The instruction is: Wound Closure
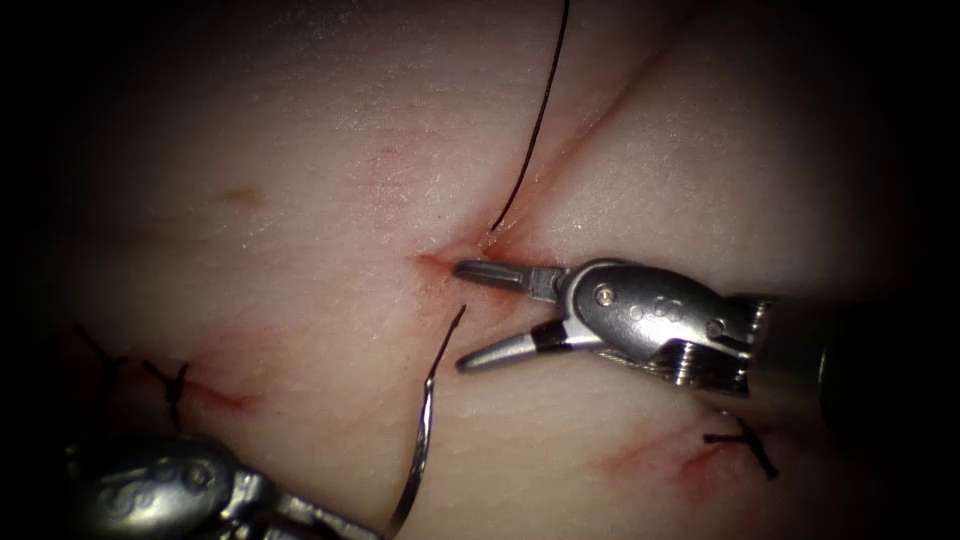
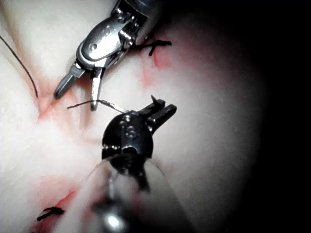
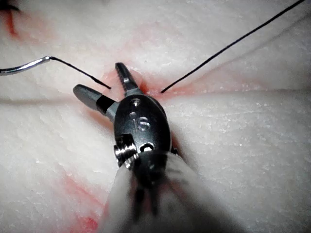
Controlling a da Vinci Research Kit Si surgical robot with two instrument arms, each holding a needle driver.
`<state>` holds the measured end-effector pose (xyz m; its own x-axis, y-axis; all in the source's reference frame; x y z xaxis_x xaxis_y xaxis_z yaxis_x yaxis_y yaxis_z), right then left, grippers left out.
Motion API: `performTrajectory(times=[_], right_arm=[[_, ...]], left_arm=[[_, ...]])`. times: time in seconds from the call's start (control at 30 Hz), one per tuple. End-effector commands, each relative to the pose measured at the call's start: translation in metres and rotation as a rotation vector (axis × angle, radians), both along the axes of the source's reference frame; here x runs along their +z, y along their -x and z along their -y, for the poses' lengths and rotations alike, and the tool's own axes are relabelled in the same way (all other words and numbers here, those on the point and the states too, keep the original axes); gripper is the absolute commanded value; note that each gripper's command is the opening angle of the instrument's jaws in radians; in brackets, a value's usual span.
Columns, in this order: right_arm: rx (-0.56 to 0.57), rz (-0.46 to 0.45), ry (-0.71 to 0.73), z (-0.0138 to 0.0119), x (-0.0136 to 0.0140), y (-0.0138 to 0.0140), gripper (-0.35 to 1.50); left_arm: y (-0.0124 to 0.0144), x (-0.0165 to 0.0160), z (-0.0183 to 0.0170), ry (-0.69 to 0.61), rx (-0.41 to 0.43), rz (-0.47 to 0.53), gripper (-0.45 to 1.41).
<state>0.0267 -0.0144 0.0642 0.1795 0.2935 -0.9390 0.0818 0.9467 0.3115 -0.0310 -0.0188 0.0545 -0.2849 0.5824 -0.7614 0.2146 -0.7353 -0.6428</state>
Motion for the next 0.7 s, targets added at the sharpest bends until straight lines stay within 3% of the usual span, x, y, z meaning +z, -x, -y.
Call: performTrajectory(times=[0.03, 0.27, 0.43, 0.7], right_arm=[[-0.013, 0.010, 0.009, 0.0009, 0.0014, -0.0007, 1.03], [-0.029, 0.085, -0.024, 0.0019, 0.0054, 0.0001, 0.88], [-0.043, 0.120, -0.051, 0.0025, 0.0070, 0.0006, 0.71], [-0.038, 0.143, -0.109, 0.0046, 0.0085, 0.0001, 0.64]], left_arm=[[0.0004, 0.0004, 0.0005, 0.000, 0.000, 0.004, -0.45], [0.0004, -0.0013, 0.0001, 0.016, -0.005, 0.012, -0.45], [0.0005, -0.0021, -0.0002, 0.027, -0.015, 0.021, -0.45], [0.0005, -0.0032, -0.0011, 0.044, -0.039, 0.031, -0.45]])
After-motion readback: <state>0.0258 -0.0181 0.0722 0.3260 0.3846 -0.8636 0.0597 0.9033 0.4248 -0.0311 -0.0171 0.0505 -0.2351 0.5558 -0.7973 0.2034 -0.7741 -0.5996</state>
